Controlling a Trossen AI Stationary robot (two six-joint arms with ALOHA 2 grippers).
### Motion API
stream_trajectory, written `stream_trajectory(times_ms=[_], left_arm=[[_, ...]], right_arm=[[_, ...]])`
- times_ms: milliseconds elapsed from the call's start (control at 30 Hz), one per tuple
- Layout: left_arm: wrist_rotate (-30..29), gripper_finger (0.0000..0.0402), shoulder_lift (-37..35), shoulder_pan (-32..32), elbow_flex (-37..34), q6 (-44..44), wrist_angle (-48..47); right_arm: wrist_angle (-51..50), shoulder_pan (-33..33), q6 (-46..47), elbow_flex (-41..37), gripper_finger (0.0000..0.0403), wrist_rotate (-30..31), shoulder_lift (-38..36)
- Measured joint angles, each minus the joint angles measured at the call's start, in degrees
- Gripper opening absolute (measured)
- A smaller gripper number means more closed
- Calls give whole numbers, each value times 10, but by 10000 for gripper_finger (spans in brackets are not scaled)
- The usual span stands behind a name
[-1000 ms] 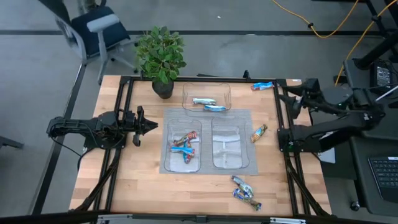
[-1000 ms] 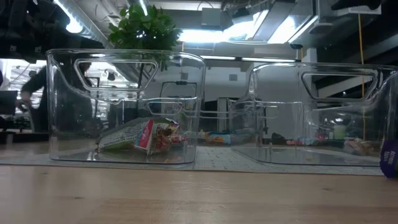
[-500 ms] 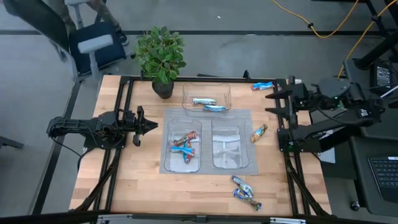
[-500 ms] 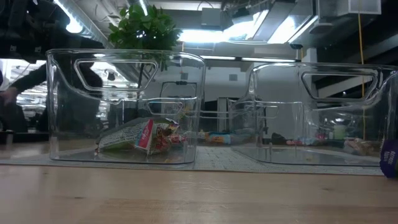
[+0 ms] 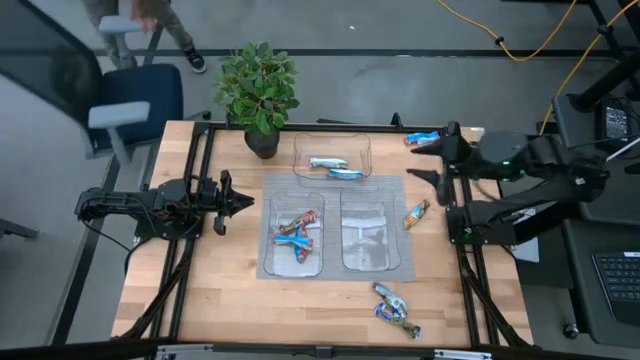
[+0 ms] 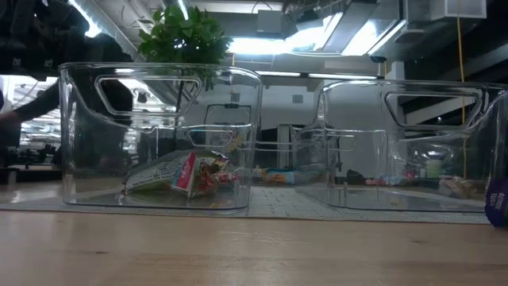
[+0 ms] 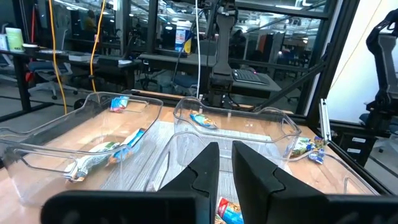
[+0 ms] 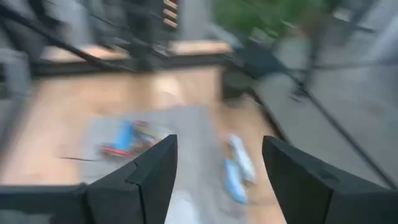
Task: Pick and place Granola Bars by type
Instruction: Put the yellow granola bar into the top transparent bin
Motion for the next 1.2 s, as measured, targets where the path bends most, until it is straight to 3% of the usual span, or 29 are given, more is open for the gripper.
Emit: stream_trajectory(times_ms=[67,400,633,800,1000,1200], left_arm=[[0,38,0,0,0,0,0],[0,40,0,0,0,0,0],[0,36,0,0,0,0,0],[0,40,0,0,0,0,0],[0,36,0,0,0,0,0],[0,39,0,0,0,0,0]], right_arm=[[-23,-16,-5,0,236,33,19],[-222,-220,-22,-1,236,36,122],[-203,-344,-88,0,239,30,152],[-189,-407,-110,0,273,1,188],[-171,-458,-110,0,326,-5,258],[-162,-477,-127,0,339,-6,310]])
